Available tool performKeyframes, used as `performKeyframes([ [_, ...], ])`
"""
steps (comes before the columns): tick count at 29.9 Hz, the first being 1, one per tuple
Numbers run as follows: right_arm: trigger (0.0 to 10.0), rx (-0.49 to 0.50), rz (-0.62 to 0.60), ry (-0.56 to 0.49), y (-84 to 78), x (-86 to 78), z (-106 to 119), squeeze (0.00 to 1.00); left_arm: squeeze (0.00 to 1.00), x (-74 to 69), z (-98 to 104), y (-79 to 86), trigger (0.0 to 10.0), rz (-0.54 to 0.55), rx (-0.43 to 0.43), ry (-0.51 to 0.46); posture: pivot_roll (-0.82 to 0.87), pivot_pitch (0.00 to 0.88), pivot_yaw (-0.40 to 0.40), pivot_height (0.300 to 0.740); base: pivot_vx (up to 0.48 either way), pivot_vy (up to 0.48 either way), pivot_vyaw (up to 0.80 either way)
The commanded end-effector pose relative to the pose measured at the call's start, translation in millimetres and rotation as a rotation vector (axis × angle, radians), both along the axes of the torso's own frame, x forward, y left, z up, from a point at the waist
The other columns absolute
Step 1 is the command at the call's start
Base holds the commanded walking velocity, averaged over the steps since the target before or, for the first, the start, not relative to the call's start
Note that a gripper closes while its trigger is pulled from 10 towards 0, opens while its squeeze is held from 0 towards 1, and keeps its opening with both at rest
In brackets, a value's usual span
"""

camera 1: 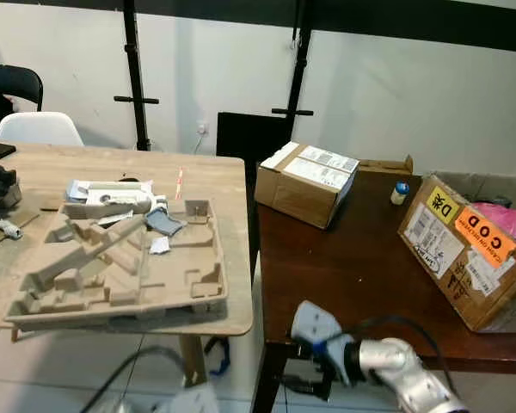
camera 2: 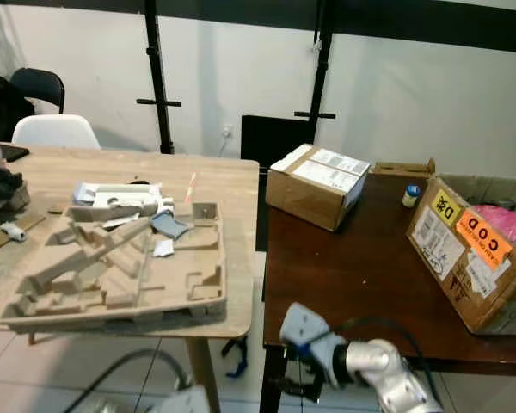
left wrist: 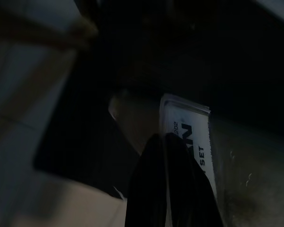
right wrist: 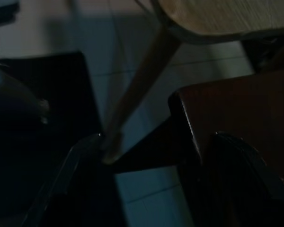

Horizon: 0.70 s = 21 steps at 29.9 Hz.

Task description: Picking trash to rubbish bin

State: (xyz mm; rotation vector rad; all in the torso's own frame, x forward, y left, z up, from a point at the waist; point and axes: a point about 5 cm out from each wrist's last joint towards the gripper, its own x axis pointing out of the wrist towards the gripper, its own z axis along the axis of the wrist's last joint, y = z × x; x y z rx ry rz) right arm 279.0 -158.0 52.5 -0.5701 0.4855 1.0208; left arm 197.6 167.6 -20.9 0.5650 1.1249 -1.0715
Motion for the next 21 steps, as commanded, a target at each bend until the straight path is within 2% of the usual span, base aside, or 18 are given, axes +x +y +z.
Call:
performKeyframes([
  [1, 10.0, -0.101, 0.02, 0.113, -4.8, -23.1, -35, 0.0, 0.0, -11.4, -13, -0.1, 0.0, -0.01, 0.02, 0.016, 0.05, 0.044, -0.053, 0.74, 0.0, 0.0, 0.0],
  [2, 10.0, -0.102, 0.021, 0.112, -3.8, -26.0, -39, 0.0, 0.0, -16.3, -20, 2.7, 0.0, -0.004, 0.04, 0.01, 0.05, 0.044, -0.052, 0.74, 0.0, 0.0, 0.0],
  [3, 10.0, -0.083, 0.013, 0.108, -1.9, -27.9, -41, 0.0, 0.0, -17.4, -26, 4.6, 0.0, 0.018, 0.056, -0.041, 0.06, 0.046, -0.054, 0.74, 0.0, 0.0, 0.0],
  [5, 10.0, 0.018, -0.041, 0.077, 4.2, -24.3, -36, 0.0, 0.0, -13.9, -33, 6.2, 0.0, 0.126, 0.054, -0.157, 0.06, 0.047, -0.056, 0.74, 0.0, 0.0, 0.0],
  [7, 10.0, 0.018, -0.041, 0.077, 4.2, -24.3, -36, 0.0, 0.0, -13.9, -33, 6.2, 0.0, 0.126, 0.054, -0.157, 0.06, 0.047, -0.056, 0.74, 0.0, 0.0, 0.0],
  [10, 10.0, 0.353, -0.212, 0.064, 10.8, -3.4, -8, 0.0, 0.0, -3.9, -35, 6.3, 0.0, 0.396, -0.042, -0.261, 0.05, 0.053, -0.054, 0.74, 0.0, 0.0, 0.0],
  [11, 10.0, 0.559, -0.251, 0.094, 10.2, 5.6, 11, 0.0, 0.0, -2.5, -35, 8.6, 0.0, 0.463, -0.058, -0.283, 0.05, 0.056, -0.052, 0.74, 0.0, 0.0, 0.0],
  [12, 10.0, 0.559, -0.251, 0.094, 10.2, 5.6, 11, 0.0, 0.0, -2.5, -35, 8.6, 0.0, 0.463, -0.058, -0.283, 0.05, 0.056, -0.052, 0.74, 0.0, 0.0, 0.0],
  [13, 10.0, 0.674, -0.241, 0.141, 9.8, 7.0, 22, 0.0, 0.0, -2.2, -35, 9.6, 0.0, 0.51, -0.073, -0.282, 0.05, 0.057, -0.052, 0.74, 0.0, 0.0, 0.0],
  [15, 10.0, 0.802, -0.181, 0.192, 9.1, 5.8, 36, 0.0, 0.0, -2.5, -37, 9.8, 0.0, 0.564, -0.1, -0.276, 0.05, 0.057, -0.052, 0.74, 0.0, 0.0, 0.0],
  [17, 10.0, 0.829, -0.151, 0.203, 8.7, 4.4, 40, 0.0, 0.0, -2.9, -37, 9.4, 0.0, 0.571, -0.108, -0.272, 0.05, 0.057, -0.052, 0.74, 0.0, 0.0, 0.0],
  [20, 10.0, 0.975, -0.083, 0.264, -1.3, -0.2, 55, 0.0, 0.0, -11.3, -45, 6.0, 0.0, 0.533, -0.109, -0.244, 0.05, 0.057, -0.053, 0.74, 0.0, 0.0, 0.0],
  [21, 10.0, 0.975, -0.083, 0.264, -1.3, -0.2, 55, 0.0, 0.0, -11.3, -45, 6.0, 0.0, 0.533, -0.109, -0.244, 0.05, 0.057, -0.053, 0.74, 0.0, 0.0, 0.0],
])
